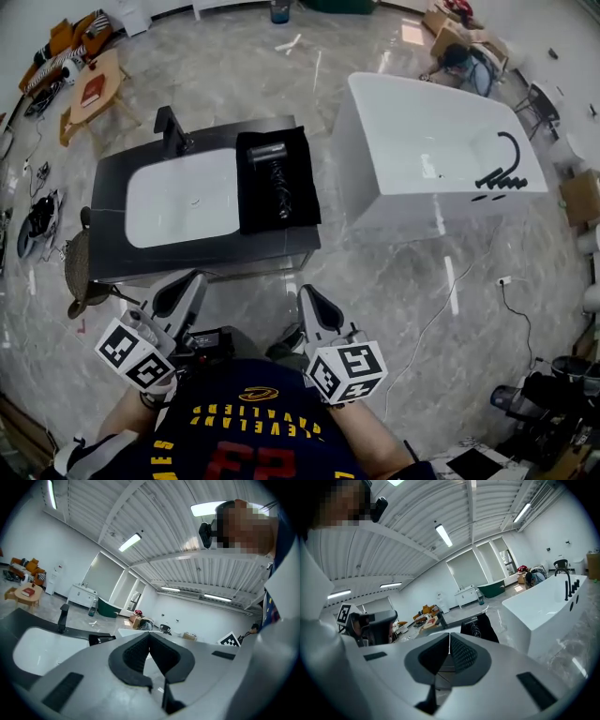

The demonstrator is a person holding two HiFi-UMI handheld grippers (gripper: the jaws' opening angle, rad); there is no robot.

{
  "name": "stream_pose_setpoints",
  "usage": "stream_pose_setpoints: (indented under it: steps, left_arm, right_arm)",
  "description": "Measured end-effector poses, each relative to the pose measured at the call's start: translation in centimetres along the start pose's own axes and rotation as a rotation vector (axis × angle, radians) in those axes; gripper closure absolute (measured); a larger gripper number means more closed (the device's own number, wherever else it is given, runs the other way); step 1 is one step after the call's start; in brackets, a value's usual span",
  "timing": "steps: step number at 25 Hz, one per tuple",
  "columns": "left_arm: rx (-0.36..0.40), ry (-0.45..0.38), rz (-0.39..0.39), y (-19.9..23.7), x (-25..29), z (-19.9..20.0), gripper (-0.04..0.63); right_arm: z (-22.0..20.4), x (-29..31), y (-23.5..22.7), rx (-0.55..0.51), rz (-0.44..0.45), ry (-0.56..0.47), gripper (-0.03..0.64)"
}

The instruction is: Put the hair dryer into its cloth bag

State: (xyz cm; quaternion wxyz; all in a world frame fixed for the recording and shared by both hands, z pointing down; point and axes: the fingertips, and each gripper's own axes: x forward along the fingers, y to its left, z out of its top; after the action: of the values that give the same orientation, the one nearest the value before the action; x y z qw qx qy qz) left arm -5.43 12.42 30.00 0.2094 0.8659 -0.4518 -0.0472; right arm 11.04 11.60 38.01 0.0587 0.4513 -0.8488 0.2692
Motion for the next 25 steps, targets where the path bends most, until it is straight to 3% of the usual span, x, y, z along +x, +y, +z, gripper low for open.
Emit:
stream_pose_setpoints:
  steps: [4, 8, 18, 21, 25]
  left_arm:
    - [-0.003, -0.002, 0.062, 2.2, 1.4, 0.5, 0.593]
    - [-0.020, 0.006, 0.076, 5.4, 3.4, 0.9, 0.592]
    - [-0.105, 0.072, -0.084, 12.5, 10.2, 1.5, 0.594]
    - [-0.117, 0.087, -0.112, 14.6, 10.9, 1.8, 0.594]
    - [-0.125, 0.113, -0.092, 17.6, 11.5, 1.7, 0.592]
  right_arm:
    - [0.4, 2.7, -2.3, -0.002, 0.006, 0.038, 0.607]
    - [0.8, 6.4, -4.1, -0.020, -0.011, 0.079, 0.607]
    - [1.9, 16.8, -6.9, -0.072, -0.126, 0.200, 0.604]
    - [1.6, 19.8, -8.2, -0.101, -0.158, 0.257, 0.555]
    - [0.1, 24.0, -9.8, -0.137, -0.167, 0.364, 0.477]
